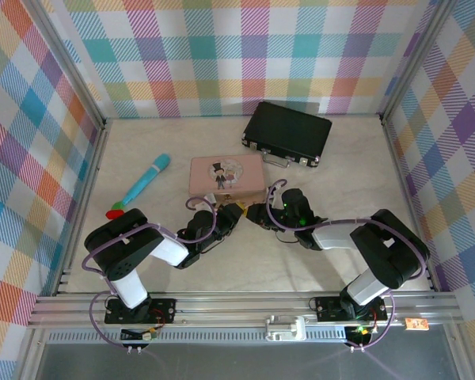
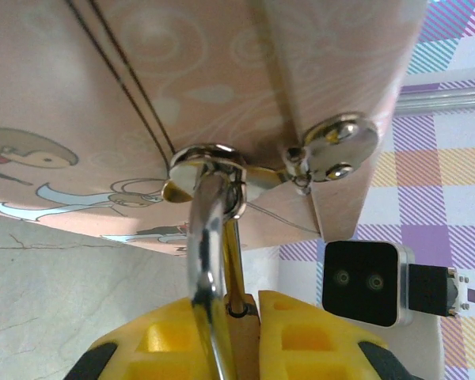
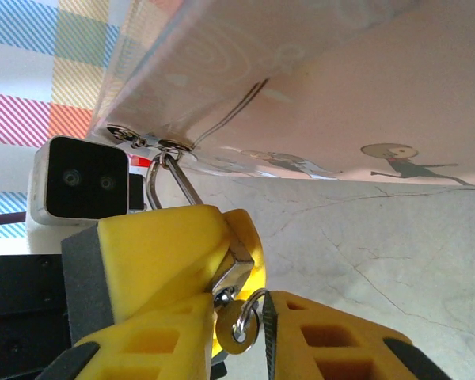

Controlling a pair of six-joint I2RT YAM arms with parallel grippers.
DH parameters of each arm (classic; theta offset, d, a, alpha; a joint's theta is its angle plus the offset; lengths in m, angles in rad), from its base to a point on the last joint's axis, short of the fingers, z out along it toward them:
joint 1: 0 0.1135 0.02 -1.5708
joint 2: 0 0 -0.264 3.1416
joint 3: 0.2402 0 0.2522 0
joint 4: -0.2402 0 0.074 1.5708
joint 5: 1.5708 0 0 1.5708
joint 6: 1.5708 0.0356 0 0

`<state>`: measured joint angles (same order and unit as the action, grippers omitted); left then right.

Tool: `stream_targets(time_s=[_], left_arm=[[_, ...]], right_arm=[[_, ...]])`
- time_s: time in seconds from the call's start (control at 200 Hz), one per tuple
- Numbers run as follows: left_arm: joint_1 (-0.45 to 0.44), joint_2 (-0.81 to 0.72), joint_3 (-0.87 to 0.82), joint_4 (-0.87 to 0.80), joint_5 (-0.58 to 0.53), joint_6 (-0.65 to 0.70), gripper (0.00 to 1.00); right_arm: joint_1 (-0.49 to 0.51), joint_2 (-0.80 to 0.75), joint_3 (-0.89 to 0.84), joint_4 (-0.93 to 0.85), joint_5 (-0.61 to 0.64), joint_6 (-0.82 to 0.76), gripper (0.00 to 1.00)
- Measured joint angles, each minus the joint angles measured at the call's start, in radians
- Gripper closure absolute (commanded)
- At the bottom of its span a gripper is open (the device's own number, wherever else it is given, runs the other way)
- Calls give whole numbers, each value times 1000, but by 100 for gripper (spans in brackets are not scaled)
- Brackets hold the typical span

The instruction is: Unlock the padlock with the key

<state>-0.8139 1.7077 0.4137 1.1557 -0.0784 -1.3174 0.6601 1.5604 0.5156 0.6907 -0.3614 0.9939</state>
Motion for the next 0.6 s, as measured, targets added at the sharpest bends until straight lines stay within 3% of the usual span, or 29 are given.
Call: stream_targets(time_s=[0.28, 0.385, 0.6], left_arm=[[3, -9, -8, 10, -13, 1, 100], [8, -9, -13, 21, -15, 1, 100], [12, -9, -32, 71, -8, 71, 100]], right_arm=[[0, 27, 0, 59, -14, 61, 88], [-5, 38, 1, 86, -24, 111, 100], [-10, 34, 6, 86, -57, 300, 100]])
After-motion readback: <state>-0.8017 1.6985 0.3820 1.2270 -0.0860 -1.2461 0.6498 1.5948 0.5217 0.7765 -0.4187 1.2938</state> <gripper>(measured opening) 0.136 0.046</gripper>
